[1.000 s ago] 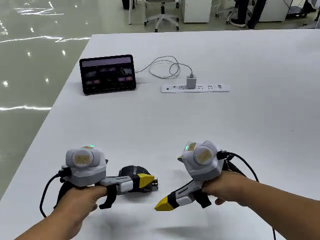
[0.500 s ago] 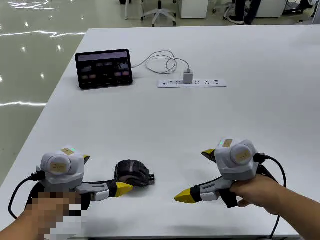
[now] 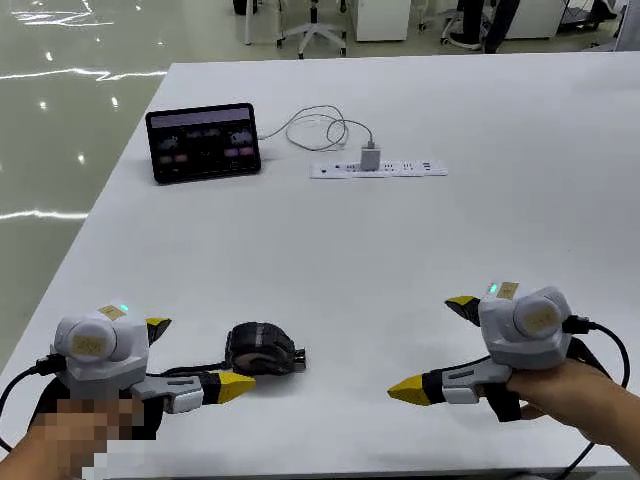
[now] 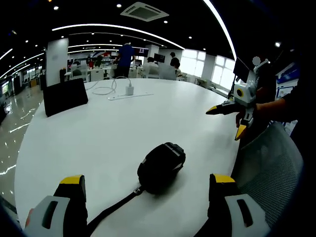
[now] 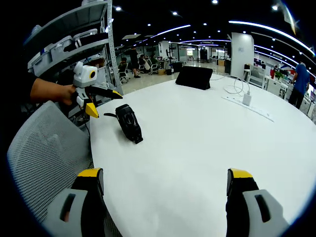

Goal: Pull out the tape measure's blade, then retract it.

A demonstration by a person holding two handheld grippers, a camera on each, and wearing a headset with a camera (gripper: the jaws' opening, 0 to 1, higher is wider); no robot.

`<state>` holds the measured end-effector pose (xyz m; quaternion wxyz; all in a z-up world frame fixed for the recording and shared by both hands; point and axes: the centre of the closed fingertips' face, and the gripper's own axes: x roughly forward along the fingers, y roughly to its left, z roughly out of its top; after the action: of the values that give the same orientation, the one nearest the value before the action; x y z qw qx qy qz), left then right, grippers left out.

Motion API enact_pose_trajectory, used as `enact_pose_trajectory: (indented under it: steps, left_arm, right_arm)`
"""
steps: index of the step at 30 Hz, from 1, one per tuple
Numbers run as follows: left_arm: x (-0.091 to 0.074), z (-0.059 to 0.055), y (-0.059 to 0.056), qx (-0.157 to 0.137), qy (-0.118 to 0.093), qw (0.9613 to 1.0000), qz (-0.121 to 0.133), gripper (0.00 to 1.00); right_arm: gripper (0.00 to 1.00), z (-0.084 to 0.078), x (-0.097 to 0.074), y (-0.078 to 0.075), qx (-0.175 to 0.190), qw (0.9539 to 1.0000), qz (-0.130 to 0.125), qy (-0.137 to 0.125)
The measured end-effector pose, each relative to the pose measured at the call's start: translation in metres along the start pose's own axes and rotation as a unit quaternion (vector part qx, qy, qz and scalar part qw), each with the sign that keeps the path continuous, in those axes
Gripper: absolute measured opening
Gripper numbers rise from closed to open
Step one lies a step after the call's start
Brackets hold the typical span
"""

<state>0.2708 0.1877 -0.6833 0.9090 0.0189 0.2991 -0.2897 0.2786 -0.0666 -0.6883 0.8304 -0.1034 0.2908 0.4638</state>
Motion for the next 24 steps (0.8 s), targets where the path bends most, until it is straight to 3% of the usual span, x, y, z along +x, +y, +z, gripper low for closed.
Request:
enact_pose_trajectory:
  steps: [6,9,11,15,18,24]
  left_arm:
    - [-0.001,-0.008,-0.003,-0.012,0.011,0.9999,-0.002,1.00]
    - [-0.003,-0.011,-0.004,-0.013,0.010,0.9999,-0.002,1.00]
    - [-0.004,-0.012,-0.003,-0.013,0.011,0.9999,-0.001,1.00]
    - [-0.010,-0.013,0.000,-0.012,0.007,0.9999,-0.004,1.00]
    - [-0.013,-0.013,0.002,0.006,0.012,0.9999,0.003,1.00]
    - [-0.018,-0.010,0.005,-0.001,0.008,1.0000,0.001,1.00]
  right_arm:
    - [1.00,-0.014,-0.018,-0.011,-0.004,0.9999,-0.016,0.002]
    - [1.00,-0.016,-0.029,-0.010,-0.009,0.9998,-0.004,-0.016]
    - [1.00,-0.020,-0.034,-0.013,-0.010,0.9998,-0.007,-0.013]
    - [1.00,-0.028,-0.048,-0.024,0.007,0.9995,-0.027,-0.015]
    - [1.00,-0.035,-0.059,-0.030,0.014,0.9991,-0.039,-0.013]
    - [1.00,-0.050,-0.074,-0.040,0.016,0.9984,-0.054,-0.004]
